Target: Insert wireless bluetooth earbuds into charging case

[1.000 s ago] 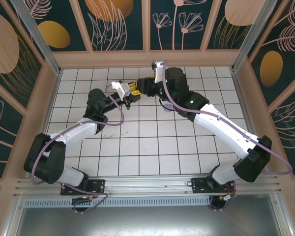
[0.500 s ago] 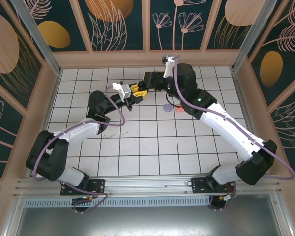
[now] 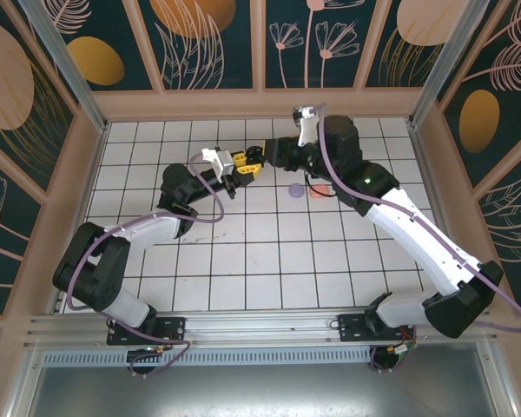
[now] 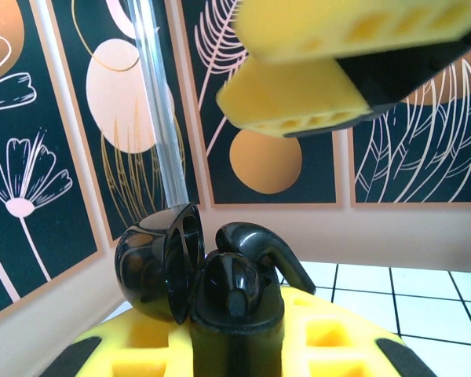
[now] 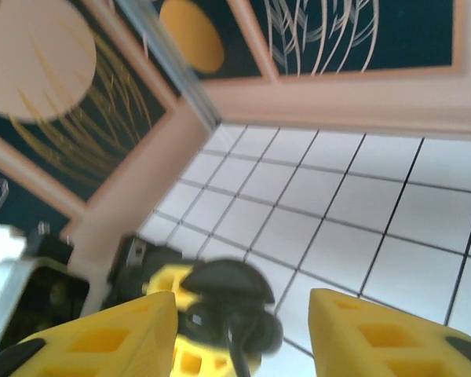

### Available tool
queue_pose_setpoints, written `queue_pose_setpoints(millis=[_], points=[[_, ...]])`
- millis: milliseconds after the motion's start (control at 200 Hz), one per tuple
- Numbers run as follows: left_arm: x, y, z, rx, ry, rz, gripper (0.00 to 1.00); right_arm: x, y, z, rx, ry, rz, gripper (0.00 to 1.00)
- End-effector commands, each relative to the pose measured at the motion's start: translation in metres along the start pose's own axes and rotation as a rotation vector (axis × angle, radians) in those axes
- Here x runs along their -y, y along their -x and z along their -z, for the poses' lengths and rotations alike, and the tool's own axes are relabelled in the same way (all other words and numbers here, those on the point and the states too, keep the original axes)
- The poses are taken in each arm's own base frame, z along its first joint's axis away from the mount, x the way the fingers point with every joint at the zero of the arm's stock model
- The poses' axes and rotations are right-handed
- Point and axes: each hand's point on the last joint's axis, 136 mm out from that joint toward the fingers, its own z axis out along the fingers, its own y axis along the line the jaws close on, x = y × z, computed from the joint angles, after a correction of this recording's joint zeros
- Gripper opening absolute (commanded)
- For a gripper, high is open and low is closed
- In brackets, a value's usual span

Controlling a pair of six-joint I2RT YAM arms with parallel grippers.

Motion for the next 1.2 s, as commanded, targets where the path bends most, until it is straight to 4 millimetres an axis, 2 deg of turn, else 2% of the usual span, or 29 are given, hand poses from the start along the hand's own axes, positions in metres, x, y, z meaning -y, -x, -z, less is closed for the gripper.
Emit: queue_pose_setpoints(millis=[0,155,575,1196], points=[[0.006,0.004,0.000,0.025,-0.034,-0.019,0.00,-0.007,-0.014,0.007,-0.103,0.038,0.079,0.44],[0.007,-0.002,-0.001,0.009,-0.043,-0.009,0.00,-0.005,-0.022,0.004,-0.150,0.037,0.086,0.38],[0.008,-0.003,-0.002,0.006,-0.057,0.001,0.00,-0.004,-0.023,-0.014,-0.171,0.041,0.093,0.37],[0.009,0.004,-0.004,0.014,-0.071,-0.007,0.00,0.000,-0.031,-0.029,-0.203,0.038,0.097,0.32]])
